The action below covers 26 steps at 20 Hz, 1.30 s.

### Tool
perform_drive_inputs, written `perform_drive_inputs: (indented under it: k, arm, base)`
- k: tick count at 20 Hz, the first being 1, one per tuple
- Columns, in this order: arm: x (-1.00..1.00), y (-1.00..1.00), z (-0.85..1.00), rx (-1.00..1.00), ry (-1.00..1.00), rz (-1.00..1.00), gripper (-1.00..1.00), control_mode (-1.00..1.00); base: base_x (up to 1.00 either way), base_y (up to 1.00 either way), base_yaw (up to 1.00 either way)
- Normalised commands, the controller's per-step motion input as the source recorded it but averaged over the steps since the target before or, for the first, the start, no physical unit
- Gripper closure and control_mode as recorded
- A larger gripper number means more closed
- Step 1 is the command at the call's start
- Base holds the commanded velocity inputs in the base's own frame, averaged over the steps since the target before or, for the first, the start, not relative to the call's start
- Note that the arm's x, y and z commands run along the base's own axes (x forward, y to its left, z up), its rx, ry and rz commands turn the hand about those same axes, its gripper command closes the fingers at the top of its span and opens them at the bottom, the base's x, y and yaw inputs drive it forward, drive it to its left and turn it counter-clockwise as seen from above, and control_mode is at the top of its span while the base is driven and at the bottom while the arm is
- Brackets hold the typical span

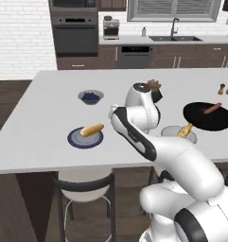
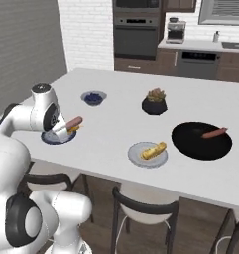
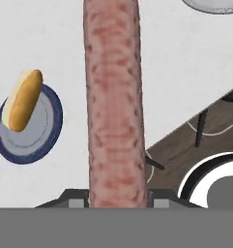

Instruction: Place one bun and one sausage from the bowl on each plate.

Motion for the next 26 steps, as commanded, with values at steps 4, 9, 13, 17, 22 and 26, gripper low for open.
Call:
perform_drive_inputs:
  k: [4,9,13,17,22,26]
  arm:
    - [0.00,0.00,0.00,0.00,0.00,0.00,1.00,1.00]
    - [0.40,0.13,-0.02,0.00,0.01,-0.16,1.00,-1.00]
    - [0.75,-0.02,-0.17,0.02,0.20,-0.45,1.00,-1.00]
    - [0.05,-0.09,-0.40,0.16,0.31,-0.42,1.00,-1.00]
    - [0.03,-0.02,-0.76,0.10,0.27,-0.22,1.00,-1.00]
    - [0.31,0.00,-0.72,-0.01,0.03,-0.03,1.00,-1.00]
  base:
    - [0.32,1.00,-0.21]
    - [0.43,0.38,-0.25]
    - [0.00,0.00,0.00]
    - [0.00,0.00,0.00]
    - [0.00,0.00,0.00]
    - [0.00,0.00,0.00]
